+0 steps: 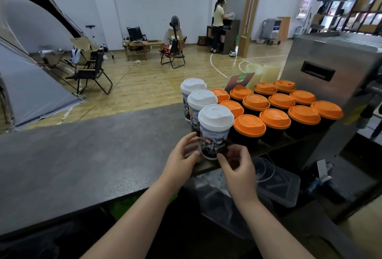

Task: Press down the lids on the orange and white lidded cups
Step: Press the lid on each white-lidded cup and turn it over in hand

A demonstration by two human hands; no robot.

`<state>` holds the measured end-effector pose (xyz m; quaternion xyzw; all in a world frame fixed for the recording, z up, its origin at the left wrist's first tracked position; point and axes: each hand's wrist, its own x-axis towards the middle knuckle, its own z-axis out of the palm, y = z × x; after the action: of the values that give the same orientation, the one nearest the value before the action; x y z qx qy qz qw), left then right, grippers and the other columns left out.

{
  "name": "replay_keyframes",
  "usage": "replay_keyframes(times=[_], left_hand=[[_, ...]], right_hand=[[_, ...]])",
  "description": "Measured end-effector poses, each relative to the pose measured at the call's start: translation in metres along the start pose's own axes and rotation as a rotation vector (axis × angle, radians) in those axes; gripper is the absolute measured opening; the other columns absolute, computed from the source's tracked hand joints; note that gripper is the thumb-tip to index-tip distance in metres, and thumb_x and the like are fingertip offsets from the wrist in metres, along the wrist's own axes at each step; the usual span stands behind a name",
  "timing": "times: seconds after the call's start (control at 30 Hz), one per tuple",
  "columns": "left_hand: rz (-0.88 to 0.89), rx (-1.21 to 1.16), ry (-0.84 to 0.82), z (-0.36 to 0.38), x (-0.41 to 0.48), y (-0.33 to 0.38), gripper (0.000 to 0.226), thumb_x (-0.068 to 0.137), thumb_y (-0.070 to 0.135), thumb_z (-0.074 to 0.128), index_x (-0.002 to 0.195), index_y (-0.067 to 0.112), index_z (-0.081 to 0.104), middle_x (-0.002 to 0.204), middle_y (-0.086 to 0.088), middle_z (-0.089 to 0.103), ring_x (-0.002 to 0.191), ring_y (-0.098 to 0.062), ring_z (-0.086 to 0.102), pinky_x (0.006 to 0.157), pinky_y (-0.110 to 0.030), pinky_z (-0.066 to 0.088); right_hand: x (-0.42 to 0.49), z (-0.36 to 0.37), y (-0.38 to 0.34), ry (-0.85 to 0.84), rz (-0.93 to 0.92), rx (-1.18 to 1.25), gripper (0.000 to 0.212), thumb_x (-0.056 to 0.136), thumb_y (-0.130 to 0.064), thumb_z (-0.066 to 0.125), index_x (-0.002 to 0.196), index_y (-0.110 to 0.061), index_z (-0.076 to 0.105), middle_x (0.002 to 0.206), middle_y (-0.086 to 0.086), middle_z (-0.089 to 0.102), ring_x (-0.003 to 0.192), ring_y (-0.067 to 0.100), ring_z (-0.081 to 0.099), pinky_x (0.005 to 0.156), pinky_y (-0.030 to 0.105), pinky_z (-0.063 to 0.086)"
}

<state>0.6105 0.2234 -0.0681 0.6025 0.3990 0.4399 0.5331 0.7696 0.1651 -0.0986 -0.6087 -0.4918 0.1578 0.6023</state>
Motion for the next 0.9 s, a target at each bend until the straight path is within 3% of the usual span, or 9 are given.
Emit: replay_keyframes(times=[0.07, 0.13, 0.23, 0.37, 0.5, 0.6, 0.73, 0.9], left_hand=[[-0.024, -0.003, 0.04, -0.009, -0.01, 0.004, 0.037, 0.097, -0.006, 0.051, 0.122, 0.018, 0.063, 0.125, -0.004, 0.065, 0.113, -0.014, 0.063, 0.087, -0.031, 0.059], [-0.03, 0.078, 0.042, -0.028, -0.023, 0.006, 0.031, 0.098, -0.004, 0.052, 0.107, 0.02, 0.069, 0.112, -0.002, 0.071, 0.105, -0.016, 0.067, 0.08, -0.026, 0.06], [0.006, 0.342, 0.021, -0.075, -0.043, 0.007, 0.025, 0.098, 0.004, 0.056, 0.101, 0.023, 0.072, 0.103, 0.009, 0.072, 0.097, -0.006, 0.066, 0.084, -0.022, 0.057], [0.026, 0.536, 0.1, -0.153, -0.073, 0.006, 0.026, 0.096, 0.009, 0.058, 0.099, 0.031, 0.072, 0.102, 0.018, 0.07, 0.097, 0.006, 0.063, 0.085, -0.014, 0.051], [-0.016, 0.528, 0.261, -0.239, -0.109, 0.007, 0.031, 0.095, 0.005, 0.059, 0.096, 0.033, 0.071, 0.099, 0.013, 0.073, 0.093, -0.003, 0.066, 0.081, -0.025, 0.054], [-0.048, 0.469, 0.381, -0.309, -0.142, 0.009, 0.034, 0.095, 0.001, 0.059, 0.094, 0.032, 0.072, 0.093, 0.012, 0.075, 0.091, -0.009, 0.068, 0.081, -0.03, 0.054], [-0.055, 0.398, 0.516, -0.403, -0.186, 0.008, 0.034, 0.096, -0.001, 0.057, 0.095, 0.029, 0.073, 0.094, 0.01, 0.075, 0.083, -0.005, 0.068, 0.072, -0.022, 0.053], [-0.039, 0.281, 0.711, -0.519, -0.228, 0.009, 0.031, 0.094, -0.008, 0.055, 0.096, 0.018, 0.072, 0.097, -0.002, 0.074, 0.082, -0.009, 0.064, 0.067, -0.013, 0.05]], right_hand=[[-0.012, 0.004, -0.004, -0.049, -0.047, 0.025, 0.012, 0.094, -0.026, 0.068, 0.086, -0.031, 0.06, 0.077, -0.009, 0.064, 0.073, 0.005, 0.062, 0.063, 0.01, 0.043], [-0.025, 0.015, -0.012, -0.142, -0.095, 0.052, 0.018, 0.096, -0.03, 0.061, 0.079, -0.027, 0.06, 0.066, -0.004, 0.059, 0.061, 0.006, 0.055, 0.057, 0.02, 0.043], [-0.041, 0.045, -0.028, -0.283, -0.15, 0.063, 0.023, 0.096, -0.035, 0.057, 0.076, -0.023, 0.059, 0.062, 0.0, 0.054, 0.057, 0.013, 0.053, 0.056, 0.035, 0.044], [-0.059, 0.1, -0.058, -0.424, -0.203, 0.082, 0.023, 0.097, -0.035, 0.055, 0.076, -0.026, 0.057, 0.061, -0.003, 0.051, 0.055, 0.007, 0.049, 0.053, 0.027, 0.04], [-0.076, 0.159, -0.092, -0.577, -0.208, 0.101, 0.022, 0.097, -0.038, 0.054, 0.078, -0.025, 0.058, 0.064, 0.002, 0.055, 0.056, 0.016, 0.052, 0.053, 0.038, 0.043], [-0.091, 0.208, -0.119, -0.683, -0.188, 0.094, 0.018, 0.096, -0.032, 0.058, 0.08, -0.024, 0.06, 0.069, 0.003, 0.059, 0.059, 0.016, 0.054, 0.056, 0.038, 0.045], [-0.118, 0.278, -0.155, -0.785, -0.155, 0.078, 0.014, 0.097, -0.023, 0.063, 0.083, -0.026, 0.064, 0.073, 0.002, 0.066, 0.058, 0.005, 0.052, 0.057, 0.027, 0.044], [-0.164, 0.38, -0.208, -0.828, -0.146, 0.09, 0.018, 0.093, -0.013, 0.065, 0.082, -0.027, 0.066, 0.074, 0.005, 0.069, 0.054, 0.004, 0.049, 0.055, 0.021, 0.042]])
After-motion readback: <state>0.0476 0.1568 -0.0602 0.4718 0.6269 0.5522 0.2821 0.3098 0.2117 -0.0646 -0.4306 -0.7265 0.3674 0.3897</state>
